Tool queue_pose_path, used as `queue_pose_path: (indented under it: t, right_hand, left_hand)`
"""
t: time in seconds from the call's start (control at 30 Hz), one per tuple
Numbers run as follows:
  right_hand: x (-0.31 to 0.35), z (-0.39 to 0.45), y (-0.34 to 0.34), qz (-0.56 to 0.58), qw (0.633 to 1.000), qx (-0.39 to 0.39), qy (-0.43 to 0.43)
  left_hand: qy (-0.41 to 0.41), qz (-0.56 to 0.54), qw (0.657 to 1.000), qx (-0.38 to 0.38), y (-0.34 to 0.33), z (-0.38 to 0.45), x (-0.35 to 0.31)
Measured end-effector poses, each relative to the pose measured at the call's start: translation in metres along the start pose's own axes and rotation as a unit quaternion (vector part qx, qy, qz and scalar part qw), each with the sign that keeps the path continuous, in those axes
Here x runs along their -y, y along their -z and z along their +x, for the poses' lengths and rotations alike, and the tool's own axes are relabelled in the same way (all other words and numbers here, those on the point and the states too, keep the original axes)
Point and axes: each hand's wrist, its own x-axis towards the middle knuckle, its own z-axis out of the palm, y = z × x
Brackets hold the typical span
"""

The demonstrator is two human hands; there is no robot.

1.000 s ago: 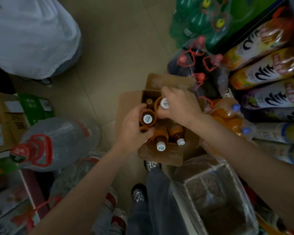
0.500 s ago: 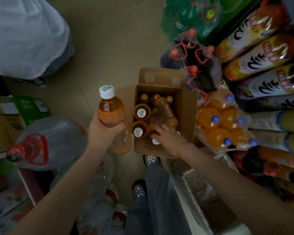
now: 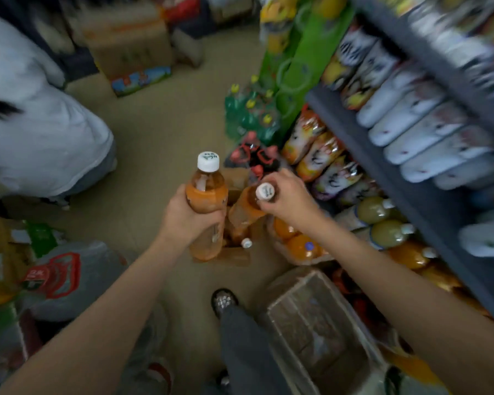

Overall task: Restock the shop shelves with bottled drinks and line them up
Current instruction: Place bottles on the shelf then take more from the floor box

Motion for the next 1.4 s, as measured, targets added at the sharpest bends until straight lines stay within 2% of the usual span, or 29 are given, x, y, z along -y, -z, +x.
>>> queue_pose_path:
  t: [0.1, 0.23, 0.33, 0.4, 0.47, 0.6, 0.63, 0.73, 0.8, 0.87, 1.0, 1.17, 1.27, 1.4]
  right_hand:
    - [0.045, -0.059, 0.128, 0.045, 0.99, -0.133, -0.003]
    - [0.09, -0.173, 0.289, 0.004, 0.963, -0.271, 0.0]
    - [0.11, -0.26, 0.385, 0.059, 0.895, -0.441, -0.016]
    - [0.111, -0.313, 0.438, 0.114, 0.845, -0.52, -0.042]
    - [0.105, -0.362, 0.48, 0.132, 0.811, -0.566, -0.068]
    - [0.061, -0.473, 0.523, 0.072, 0.769, -0.617, -0.154]
    - [0.045, -0.503, 0.529, 0.067, 0.748, -0.638, -0.174]
    - [0.0, -0.585, 0.548, 0.069, 0.655, -0.727, -0.194]
    - [-0.031, -0.626, 0.565, 0.066, 0.601, -0.772, -0.194]
    - [-0.058, -0.652, 0.582, 0.074, 0.572, -0.795, -0.186]
    - [-0.109, -0.667, 0.606, 0.049, 0.573, -0.799, -0.176]
    - [-0.157, -0.65, 0.624, 0.051, 0.606, -0.777, -0.161]
    - [-0.171, -0.637, 0.642, 0.064, 0.635, -0.753, -0.162]
    - [-0.184, -0.618, 0.66, 0.096, 0.688, -0.693, -0.191]
  left_hand:
    - [-0.09, 0.025, 0.995, 0.021, -0.004, -0.05, -0.083]
    - [-0.191, 0.044, 0.978, 0.068, -0.027, -0.119, -0.203]
    - [-0.282, 0.057, 0.949, 0.131, -0.062, -0.184, -0.291]
    - [-0.345, 0.066, 0.922, 0.166, -0.093, -0.229, -0.34]
    - [-0.404, 0.075, 0.893, 0.185, -0.128, -0.274, -0.378]
    - [-0.478, 0.057, 0.842, 0.243, -0.203, -0.357, -0.431]
    - [-0.491, 0.051, 0.829, 0.261, -0.223, -0.376, -0.44]
    - [-0.521, 0.042, 0.788, 0.324, -0.284, -0.433, -0.46]
    - [-0.531, 0.037, 0.774, 0.343, -0.329, -0.469, -0.468]
    - [-0.54, 0.034, 0.771, 0.336, -0.374, -0.5, -0.472]
    - [-0.522, 0.038, 0.791, 0.317, -0.44, -0.531, -0.479]
    - [-0.488, 0.049, 0.822, 0.288, -0.48, -0.529, -0.488]
    - [-0.464, 0.022, 0.844, 0.269, -0.501, -0.526, -0.499]
    - [-0.441, 0.044, 0.849, 0.287, -0.519, -0.528, -0.518]
